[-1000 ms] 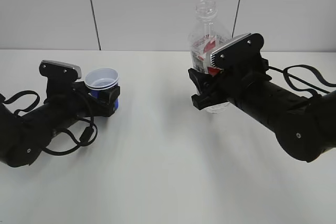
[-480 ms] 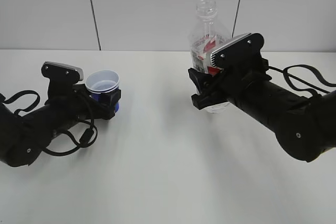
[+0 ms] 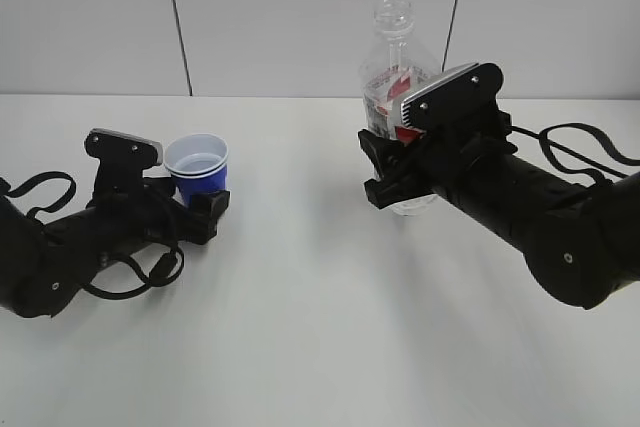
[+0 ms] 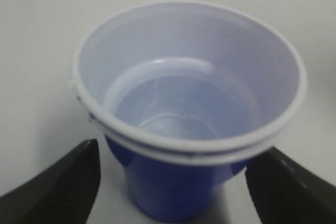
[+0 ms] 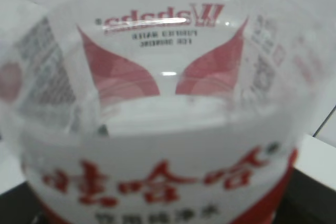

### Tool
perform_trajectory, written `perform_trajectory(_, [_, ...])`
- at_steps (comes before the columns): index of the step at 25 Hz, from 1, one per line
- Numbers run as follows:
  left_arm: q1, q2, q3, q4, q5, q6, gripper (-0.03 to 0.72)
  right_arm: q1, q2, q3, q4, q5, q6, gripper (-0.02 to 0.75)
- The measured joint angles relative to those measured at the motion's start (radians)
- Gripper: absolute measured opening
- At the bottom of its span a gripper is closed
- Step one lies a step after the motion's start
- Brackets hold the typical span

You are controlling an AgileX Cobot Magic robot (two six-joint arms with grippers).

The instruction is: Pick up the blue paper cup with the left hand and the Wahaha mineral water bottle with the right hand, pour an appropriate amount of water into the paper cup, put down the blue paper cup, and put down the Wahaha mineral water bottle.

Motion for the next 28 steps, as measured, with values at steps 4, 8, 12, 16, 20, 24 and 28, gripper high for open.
perform_trajectory(4, [0.0, -0.003, 0.047, -0.005, 0.002, 0.0, 0.673, 0.0, 0.0, 0.0, 0.0, 0.0, 0.002, 0.503])
perform_trajectory(8, [0.0, -0.049, 0.121, -0.013, 0.002, 0.0, 0.673, 0.0, 0.0, 0.0, 0.0, 0.0, 0.028, 0.503])
perform_trajectory(12, [-0.004, -0.136, 0.21, -0.017, 0.002, 0.0, 0.671, 0.0, 0.022, -0.03, 0.029, 0.0, 0.037, 0.503])
perform_trajectory(16, [-0.021, -0.266, 0.307, -0.029, 0.002, 0.0, 0.663, 0.0, 0.1, -0.104, 0.046, 0.0, 0.038, 0.503])
perform_trajectory(20, [-0.033, -0.418, 0.392, -0.036, 0.004, 0.0, 0.658, 0.0, 0.193, -0.186, 0.076, 0.0, 0.04, 0.503])
perform_trajectory(24, [-0.049, -0.551, 0.429, -0.039, 0.042, 0.0, 0.654, 0.0, 0.269, -0.256, 0.115, 0.0, 0.062, 0.503])
perform_trajectory(28, [-0.05, -0.632, 0.432, -0.041, 0.084, 0.0, 0.647, 0.0, 0.316, -0.295, 0.149, -0.003, 0.084, 0.503])
